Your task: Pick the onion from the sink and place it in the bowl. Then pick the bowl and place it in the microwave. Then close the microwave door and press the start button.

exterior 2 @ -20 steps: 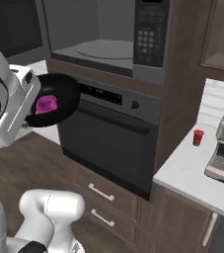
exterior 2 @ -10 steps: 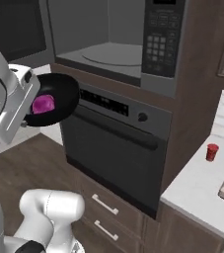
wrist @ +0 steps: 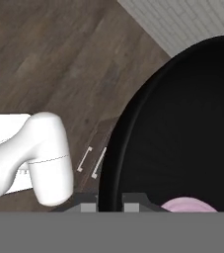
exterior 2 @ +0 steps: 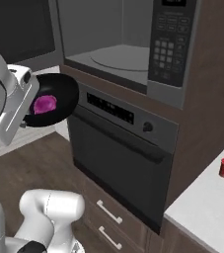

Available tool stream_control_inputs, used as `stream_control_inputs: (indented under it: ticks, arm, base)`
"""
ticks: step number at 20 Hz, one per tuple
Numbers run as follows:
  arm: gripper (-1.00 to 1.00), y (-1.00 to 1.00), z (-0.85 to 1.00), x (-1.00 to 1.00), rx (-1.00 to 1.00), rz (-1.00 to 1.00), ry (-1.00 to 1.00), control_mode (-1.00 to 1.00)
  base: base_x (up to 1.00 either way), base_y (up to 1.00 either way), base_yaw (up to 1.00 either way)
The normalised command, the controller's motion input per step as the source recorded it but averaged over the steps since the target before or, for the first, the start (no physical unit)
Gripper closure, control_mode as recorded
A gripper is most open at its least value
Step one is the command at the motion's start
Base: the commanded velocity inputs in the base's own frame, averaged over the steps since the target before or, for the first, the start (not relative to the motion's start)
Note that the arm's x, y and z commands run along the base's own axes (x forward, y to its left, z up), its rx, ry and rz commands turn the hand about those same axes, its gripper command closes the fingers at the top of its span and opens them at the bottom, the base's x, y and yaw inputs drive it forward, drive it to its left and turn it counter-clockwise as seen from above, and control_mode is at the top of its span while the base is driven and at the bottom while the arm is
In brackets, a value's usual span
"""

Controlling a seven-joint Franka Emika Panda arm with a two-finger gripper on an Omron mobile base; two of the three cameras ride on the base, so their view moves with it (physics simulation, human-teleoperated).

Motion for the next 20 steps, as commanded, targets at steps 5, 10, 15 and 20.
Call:
stream_control_inputs:
  ticks: [5, 10, 15, 20]
  arm:
    - [1.00, 0.00, 0.00, 0.00, 0.00, 0.00, 0.00, 1.00]
    - [1.00, 0.00, 0.00, 0.00, 0.00, 0.00, 0.00, 1.00]
    - [1.00, 0.00, 0.00, 0.00, 0.00, 0.00, 0.00, 1.00]
    - [1.00, 0.00, 0.00, 0.00, 0.00, 0.00, 0.00, 1.00]
  base:
    - [0.52, 0.02, 0.10]
    - [0.65, 0.01, 0.09]
    - [0.66, 0.00, 0.14]
    - [0.15, 0.11, 0.11]
